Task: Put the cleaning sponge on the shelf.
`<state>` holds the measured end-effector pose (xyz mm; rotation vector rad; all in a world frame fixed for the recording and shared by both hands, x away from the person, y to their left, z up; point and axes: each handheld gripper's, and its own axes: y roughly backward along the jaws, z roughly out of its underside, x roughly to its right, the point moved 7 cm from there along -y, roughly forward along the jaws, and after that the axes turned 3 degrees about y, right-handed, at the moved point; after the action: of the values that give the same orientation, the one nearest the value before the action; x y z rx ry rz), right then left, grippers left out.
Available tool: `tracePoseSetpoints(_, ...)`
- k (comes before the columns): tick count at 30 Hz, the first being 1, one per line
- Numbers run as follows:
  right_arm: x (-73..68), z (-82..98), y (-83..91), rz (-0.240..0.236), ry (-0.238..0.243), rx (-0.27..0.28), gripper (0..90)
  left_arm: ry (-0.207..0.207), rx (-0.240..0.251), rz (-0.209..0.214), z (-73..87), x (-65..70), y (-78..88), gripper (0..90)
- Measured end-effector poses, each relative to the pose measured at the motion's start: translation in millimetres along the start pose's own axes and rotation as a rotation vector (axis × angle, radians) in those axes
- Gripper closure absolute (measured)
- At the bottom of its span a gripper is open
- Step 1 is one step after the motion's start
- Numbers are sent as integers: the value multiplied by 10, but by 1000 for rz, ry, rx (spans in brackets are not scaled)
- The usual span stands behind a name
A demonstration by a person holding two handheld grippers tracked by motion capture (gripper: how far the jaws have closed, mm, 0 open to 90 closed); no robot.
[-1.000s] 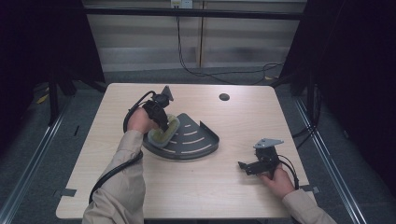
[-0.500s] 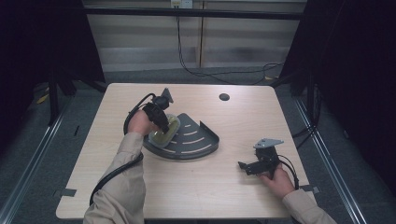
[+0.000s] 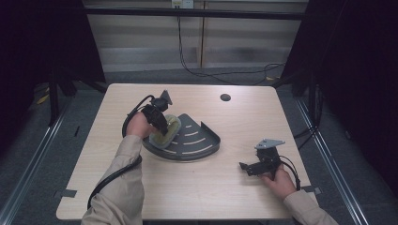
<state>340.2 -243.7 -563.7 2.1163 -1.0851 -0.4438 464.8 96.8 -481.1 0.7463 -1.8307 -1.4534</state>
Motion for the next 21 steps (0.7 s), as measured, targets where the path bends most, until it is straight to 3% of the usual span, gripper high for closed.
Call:
tracePoseSetpoints(7,0,0,-1,1,0,-1,0,-1,-7,0,59,-24,24,701)
tracePoseSetpoints(12,2,-1,-2,0,4,2,0,10,-23,-36,98,-79,44,716)
tracePoseSetpoints(21,-1,-1,-2,0,0,0,0,5,13,-19,107,-32,42,672)
